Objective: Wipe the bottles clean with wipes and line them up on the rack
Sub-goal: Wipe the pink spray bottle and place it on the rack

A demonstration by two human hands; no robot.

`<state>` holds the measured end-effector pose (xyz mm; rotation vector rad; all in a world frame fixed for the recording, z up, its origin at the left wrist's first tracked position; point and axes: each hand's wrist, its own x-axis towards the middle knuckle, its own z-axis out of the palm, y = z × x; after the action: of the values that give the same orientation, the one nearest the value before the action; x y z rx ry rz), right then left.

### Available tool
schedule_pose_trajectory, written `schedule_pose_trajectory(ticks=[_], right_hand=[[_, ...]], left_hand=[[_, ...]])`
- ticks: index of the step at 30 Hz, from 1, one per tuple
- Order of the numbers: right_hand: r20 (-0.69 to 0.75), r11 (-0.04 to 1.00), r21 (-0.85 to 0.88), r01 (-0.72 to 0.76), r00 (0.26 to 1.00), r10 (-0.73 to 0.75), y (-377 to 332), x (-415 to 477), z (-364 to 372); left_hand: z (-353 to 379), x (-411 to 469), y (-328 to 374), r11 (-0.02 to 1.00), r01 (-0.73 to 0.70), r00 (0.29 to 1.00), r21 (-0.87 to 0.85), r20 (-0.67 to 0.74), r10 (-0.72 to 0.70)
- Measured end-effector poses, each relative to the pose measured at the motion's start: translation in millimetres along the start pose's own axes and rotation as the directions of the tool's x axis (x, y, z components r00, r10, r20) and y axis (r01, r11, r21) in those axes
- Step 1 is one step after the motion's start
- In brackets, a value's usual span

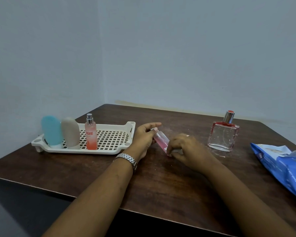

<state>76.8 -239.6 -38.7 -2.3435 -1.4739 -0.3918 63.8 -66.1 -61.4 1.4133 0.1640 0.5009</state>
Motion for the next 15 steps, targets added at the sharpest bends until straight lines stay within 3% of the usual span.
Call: schedule_pose_trajectory(ticks=[8, 15], right_hand=[[-0.116, 0.939, 0.283, -0.197, 0.964, 0.237, 14, 1, 4], [-0.071, 0.923, 0.248, -0.293, 0.945, 0.319, 21, 0, 4]], left_hand=[[-2, 3, -2, 0.998, 0.023, 1.000, 0.058, -0.022, -0.022], [-2, 6, -5, 0.996, 0.070, 0.996, 0.059, -0.067, -0.066]])
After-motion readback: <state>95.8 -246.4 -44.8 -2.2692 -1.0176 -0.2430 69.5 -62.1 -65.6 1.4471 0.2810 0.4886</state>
